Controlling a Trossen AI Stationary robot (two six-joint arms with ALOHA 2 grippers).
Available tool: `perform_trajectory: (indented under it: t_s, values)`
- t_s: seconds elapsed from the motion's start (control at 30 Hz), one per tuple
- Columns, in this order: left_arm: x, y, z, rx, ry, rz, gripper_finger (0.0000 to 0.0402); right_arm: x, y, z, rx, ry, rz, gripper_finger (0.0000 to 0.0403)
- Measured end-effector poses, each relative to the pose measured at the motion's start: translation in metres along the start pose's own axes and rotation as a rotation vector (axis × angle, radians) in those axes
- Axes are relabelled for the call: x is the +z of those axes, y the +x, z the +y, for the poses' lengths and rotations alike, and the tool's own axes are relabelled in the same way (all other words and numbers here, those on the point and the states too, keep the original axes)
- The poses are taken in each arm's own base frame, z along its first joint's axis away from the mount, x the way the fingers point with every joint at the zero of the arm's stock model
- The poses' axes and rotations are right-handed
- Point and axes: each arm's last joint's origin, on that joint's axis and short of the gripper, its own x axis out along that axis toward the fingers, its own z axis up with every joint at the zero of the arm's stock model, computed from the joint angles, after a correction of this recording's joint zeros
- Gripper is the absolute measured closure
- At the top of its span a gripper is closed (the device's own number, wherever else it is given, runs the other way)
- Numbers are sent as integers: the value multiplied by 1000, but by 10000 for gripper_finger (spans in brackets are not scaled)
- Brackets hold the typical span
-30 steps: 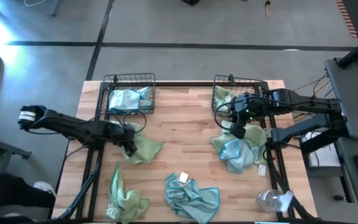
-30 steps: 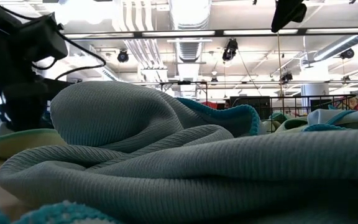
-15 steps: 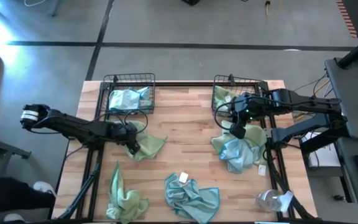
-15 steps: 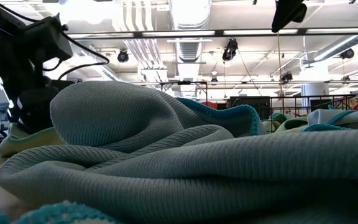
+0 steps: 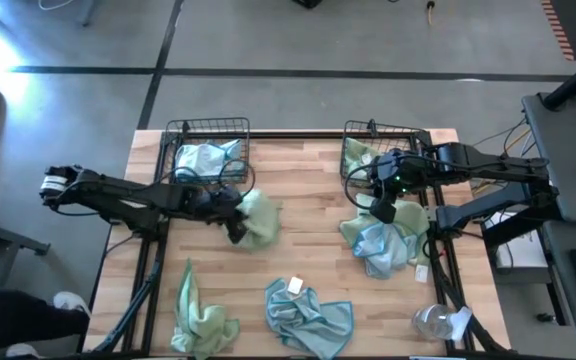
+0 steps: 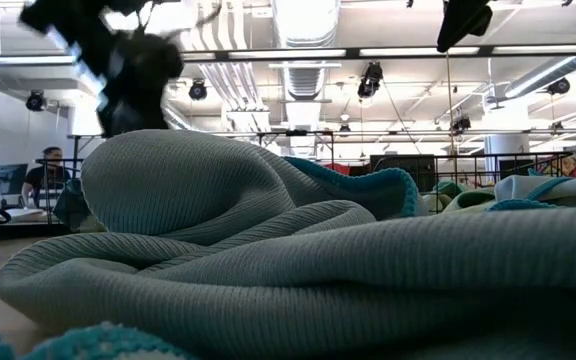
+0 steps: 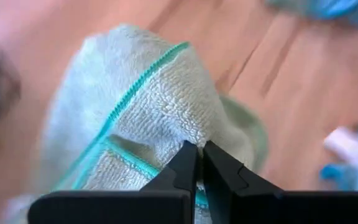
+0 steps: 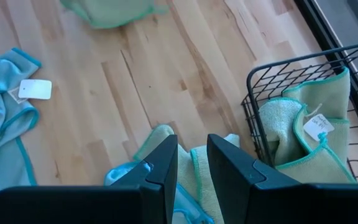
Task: Sort microfiber towel by color & place in baskets
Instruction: Put the green microfiber towel into the right wire basket
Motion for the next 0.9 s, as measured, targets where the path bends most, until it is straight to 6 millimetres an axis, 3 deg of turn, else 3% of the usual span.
perform_trajectory:
  t_s: [0.17, 0.3, 0.7, 0.9]
  values:
    - [52, -15, -28, 3, 197, -127, 401, 0, 0, 0, 0, -16, -1, 321]
    - [86, -15, -40, 90, 356, -156, 401, 0, 0, 0, 0, -33, -2, 321]
    - [202, 32, -47, 204, 581, -218, 401, 0, 0, 0, 0, -52, -1, 321]
    - [260, 43, -45, 236, 619, -299, 402, -1, 0, 0, -2, -89, 5, 321]
